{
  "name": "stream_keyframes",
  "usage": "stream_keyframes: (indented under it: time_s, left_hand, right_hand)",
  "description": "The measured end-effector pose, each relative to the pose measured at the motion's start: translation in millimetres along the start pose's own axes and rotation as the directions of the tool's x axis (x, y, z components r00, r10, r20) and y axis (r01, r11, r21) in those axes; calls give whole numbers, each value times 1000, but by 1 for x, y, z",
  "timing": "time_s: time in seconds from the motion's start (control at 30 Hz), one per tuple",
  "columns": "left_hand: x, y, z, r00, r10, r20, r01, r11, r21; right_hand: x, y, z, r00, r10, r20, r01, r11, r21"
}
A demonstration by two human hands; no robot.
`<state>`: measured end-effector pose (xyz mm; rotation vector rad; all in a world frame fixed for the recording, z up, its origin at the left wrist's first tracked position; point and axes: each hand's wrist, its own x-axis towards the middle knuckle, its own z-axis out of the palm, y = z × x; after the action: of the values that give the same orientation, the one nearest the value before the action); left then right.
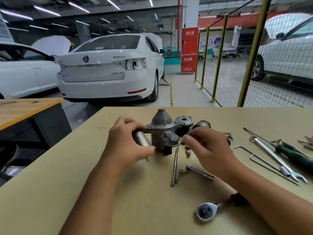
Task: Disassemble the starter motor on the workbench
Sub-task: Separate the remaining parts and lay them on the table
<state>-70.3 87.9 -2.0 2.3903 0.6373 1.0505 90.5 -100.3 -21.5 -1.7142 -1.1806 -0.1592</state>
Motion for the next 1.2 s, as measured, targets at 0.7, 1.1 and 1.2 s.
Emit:
stream_keyframes:
  time_s: [0.7,1.1,1.2]
  left_hand:
    - [2,4,47,983,-177,-43,168,972,-163]
    - [-3,2,66,979,21,201,-14,999,-36]
    - [-3,3,77,992,34,120,-38,999,32]
  right_hand:
    - [21,35,-89,895,440,-78,-437,825,-358]
    - [24,61,-102,822,556,-123,-536,682,-498]
    - [24,66,-111,788,606,-114,-581,668,-466]
